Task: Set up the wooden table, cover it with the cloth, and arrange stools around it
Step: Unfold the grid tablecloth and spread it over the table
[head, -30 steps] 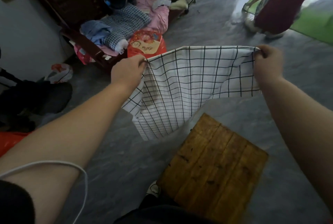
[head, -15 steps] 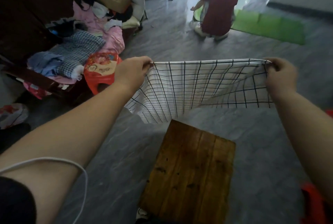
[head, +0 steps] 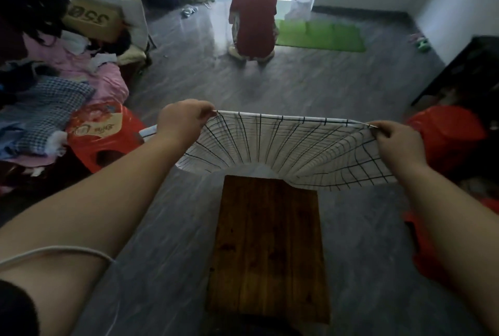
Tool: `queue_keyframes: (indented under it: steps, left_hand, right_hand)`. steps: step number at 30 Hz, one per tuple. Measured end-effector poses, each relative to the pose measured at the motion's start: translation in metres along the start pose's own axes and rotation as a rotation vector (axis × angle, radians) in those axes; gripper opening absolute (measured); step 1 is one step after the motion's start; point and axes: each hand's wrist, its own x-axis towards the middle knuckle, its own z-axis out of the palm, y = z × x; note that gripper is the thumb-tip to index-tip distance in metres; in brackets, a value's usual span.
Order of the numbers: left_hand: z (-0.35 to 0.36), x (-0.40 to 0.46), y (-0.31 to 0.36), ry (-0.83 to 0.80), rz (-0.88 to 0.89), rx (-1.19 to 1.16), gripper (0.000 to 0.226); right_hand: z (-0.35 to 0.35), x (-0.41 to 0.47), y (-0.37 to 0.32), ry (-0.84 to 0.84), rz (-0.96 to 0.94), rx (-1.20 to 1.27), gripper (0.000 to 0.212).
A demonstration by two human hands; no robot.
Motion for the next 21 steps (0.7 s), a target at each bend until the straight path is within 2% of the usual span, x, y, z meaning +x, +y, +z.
queue_keyframes:
  steps: [14, 21]
  left_hand:
    - [0.029, -0.173, 0.004, -0.158, 0.048, -0.061, 0.023]
    - [0.035, -0.243, 0.007, -0.172, 0.087, -0.069, 0.023]
  right_hand:
    - [0.006, -0.243, 0.041, -0.032, 0.271, -0.045, 0.029]
    - [-0.002, -0.295, 0.067, -0.103, 0.181, -0.166, 0.029]
